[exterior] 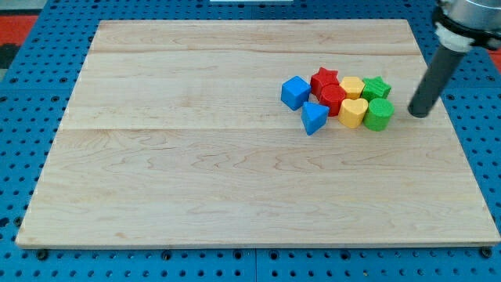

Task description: Separate the green star and the green circle

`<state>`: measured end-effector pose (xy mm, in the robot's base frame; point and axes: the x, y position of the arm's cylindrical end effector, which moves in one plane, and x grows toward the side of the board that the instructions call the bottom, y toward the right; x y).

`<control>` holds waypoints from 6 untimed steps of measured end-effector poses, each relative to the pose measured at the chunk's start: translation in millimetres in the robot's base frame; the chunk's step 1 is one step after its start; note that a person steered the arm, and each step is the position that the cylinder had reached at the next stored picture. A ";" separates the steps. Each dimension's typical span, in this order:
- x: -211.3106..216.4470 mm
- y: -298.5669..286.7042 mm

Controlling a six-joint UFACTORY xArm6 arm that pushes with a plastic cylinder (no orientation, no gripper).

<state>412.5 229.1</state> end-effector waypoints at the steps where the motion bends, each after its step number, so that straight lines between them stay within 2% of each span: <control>1: -12.0 -26.3; 3: -33.3 -1.7; 5: -37.7 -24.6; 6: -41.0 -16.5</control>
